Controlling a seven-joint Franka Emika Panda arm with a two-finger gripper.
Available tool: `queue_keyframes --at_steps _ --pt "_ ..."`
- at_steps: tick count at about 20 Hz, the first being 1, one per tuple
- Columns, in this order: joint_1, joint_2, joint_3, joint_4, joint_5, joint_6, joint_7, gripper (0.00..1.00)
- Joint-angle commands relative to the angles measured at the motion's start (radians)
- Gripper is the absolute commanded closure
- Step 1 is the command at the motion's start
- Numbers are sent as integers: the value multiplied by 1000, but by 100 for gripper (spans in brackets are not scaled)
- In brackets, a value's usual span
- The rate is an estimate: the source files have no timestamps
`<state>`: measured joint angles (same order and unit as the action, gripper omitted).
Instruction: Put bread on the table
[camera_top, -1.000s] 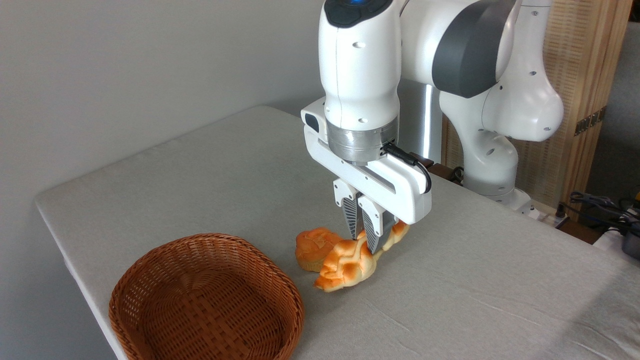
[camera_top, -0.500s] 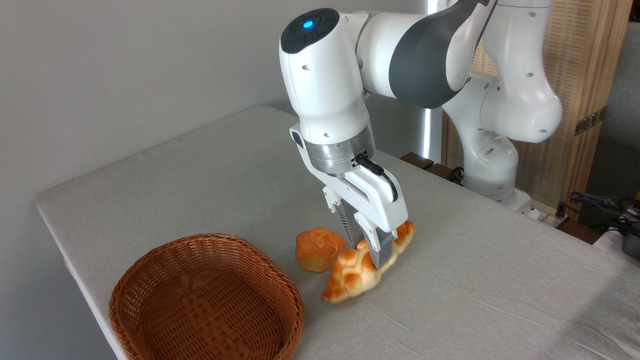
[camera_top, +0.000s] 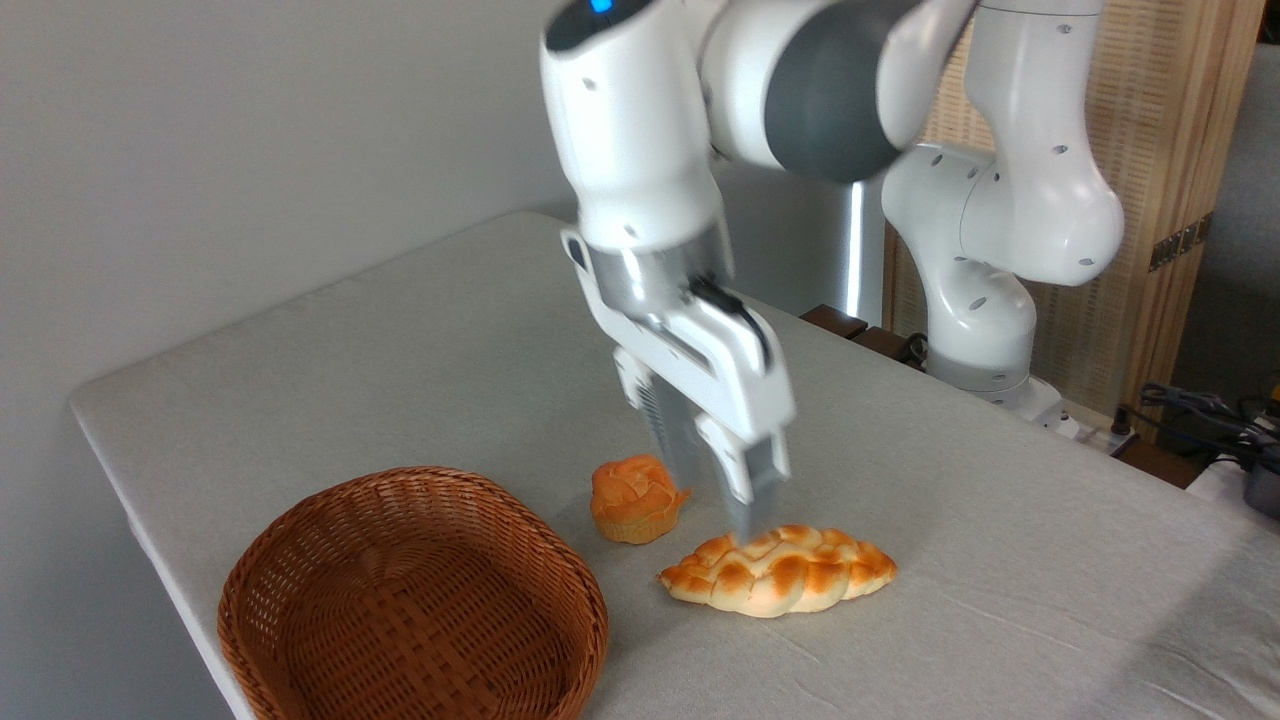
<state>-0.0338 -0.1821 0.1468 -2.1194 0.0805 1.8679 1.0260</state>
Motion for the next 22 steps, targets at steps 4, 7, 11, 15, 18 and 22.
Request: queue_keyframes --at_steps 4,7,11,15,18,22 --pt "22 78 -142 296 -4 -64 -230 0" --pt "49 170 -185 487 -68 -188 -233 0" --pt "58 184 -197 526 -148 -231 -298 0" --pt "58 193 -214 523 -166 -248 -360 0" --pt "58 190 -214 518 -168 -256 -360 0" --pt "58 185 -202 519 -159 -251 -339 0"
